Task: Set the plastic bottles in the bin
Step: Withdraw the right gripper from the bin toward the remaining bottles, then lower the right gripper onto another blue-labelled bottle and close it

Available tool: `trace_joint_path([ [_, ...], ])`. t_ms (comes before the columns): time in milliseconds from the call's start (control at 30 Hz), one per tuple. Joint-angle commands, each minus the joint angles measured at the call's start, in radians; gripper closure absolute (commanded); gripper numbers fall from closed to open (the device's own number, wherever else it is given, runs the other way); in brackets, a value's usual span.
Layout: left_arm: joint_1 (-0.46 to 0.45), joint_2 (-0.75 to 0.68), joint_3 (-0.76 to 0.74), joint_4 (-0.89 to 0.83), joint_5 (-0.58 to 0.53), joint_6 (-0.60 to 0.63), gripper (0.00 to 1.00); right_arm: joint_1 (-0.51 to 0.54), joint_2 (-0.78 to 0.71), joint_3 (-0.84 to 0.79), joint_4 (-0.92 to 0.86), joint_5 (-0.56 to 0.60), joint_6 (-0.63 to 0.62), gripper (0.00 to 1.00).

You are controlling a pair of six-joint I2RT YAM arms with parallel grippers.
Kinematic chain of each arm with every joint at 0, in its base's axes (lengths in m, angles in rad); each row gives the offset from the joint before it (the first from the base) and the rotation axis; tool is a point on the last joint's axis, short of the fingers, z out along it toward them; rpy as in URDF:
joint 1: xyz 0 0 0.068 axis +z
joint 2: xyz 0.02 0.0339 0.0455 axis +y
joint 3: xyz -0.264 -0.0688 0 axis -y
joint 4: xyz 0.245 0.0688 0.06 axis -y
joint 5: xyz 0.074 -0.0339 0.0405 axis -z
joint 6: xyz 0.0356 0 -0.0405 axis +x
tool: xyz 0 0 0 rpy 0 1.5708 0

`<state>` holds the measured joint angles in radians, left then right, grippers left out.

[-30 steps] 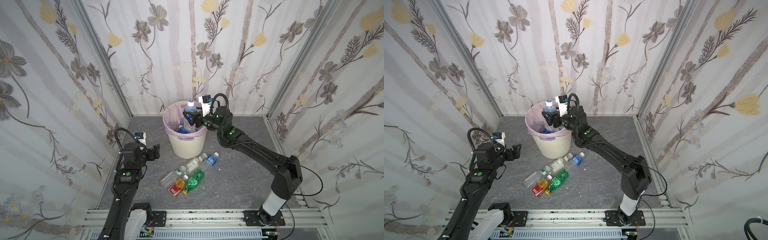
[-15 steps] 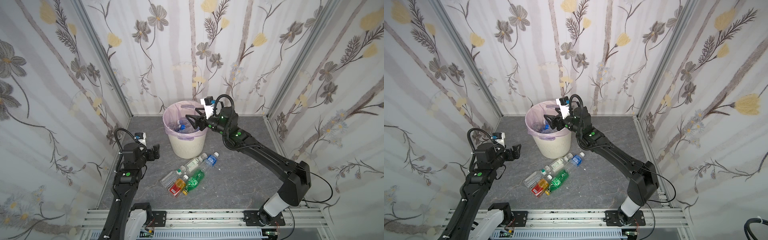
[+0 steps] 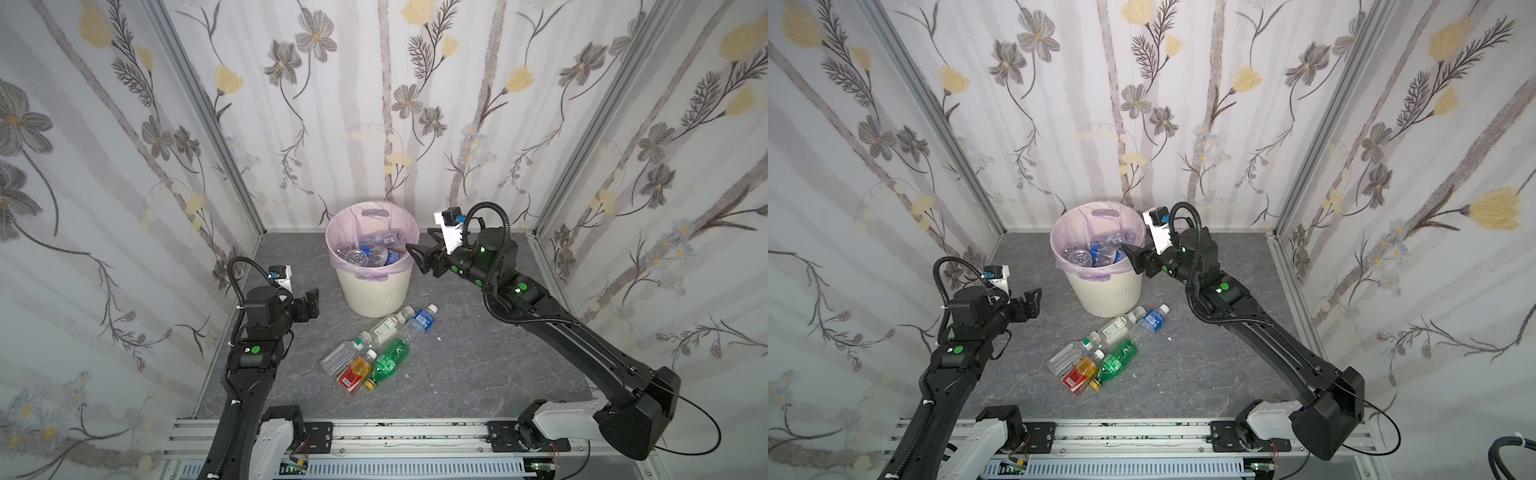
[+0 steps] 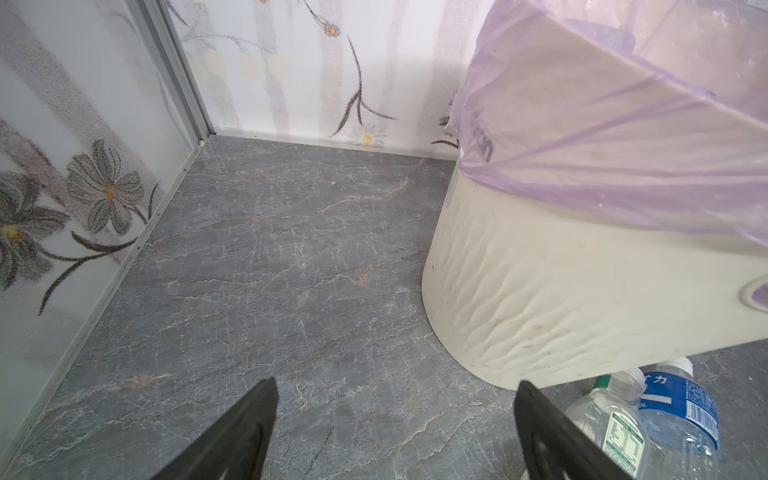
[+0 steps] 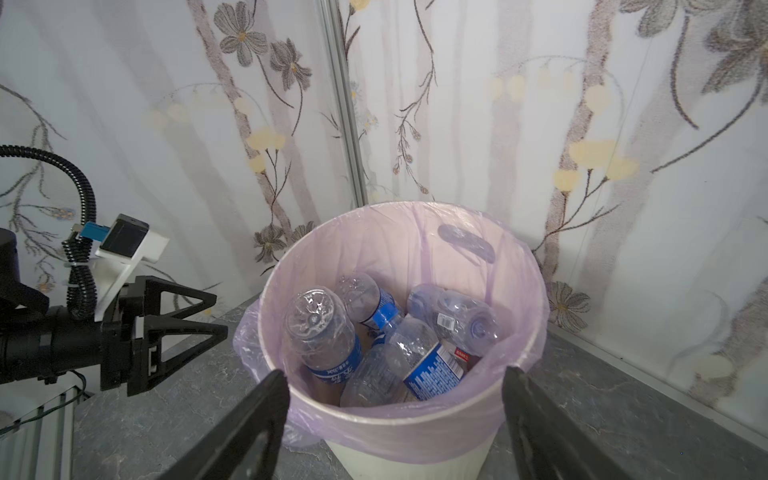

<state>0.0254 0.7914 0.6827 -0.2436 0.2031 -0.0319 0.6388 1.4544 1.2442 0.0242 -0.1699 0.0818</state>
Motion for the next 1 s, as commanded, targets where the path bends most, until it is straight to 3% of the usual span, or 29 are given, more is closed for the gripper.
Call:
trace_joint_path([
  [0,0.001,-0.005,-0.004,0.022,-0.004,0.000,0.09,-0.039,-0.033,-0.069,-0.039,0.015,0.076,0.18],
  [133,0.002,-0.010,-0.006,0.023,-0.007,-0.005,0.10,-0.098,-0.048,-0.164,-0.061,0.007,0.212,0.20],
  [300,0.001,-0.012,-0.006,0.022,-0.010,-0.005,0.09,-0.096,-0.035,-0.260,-0.061,0.027,0.366,0.24],
  [667,0.002,-0.026,-0.017,0.020,-0.015,-0.014,0.09,-0.004,0.005,-0.346,-0.118,0.160,0.453,0.22],
  [967,0.001,-0.025,-0.017,0.020,-0.023,-0.018,0.06,0.056,0.053,-0.434,-0.062,0.167,0.520,0.22],
])
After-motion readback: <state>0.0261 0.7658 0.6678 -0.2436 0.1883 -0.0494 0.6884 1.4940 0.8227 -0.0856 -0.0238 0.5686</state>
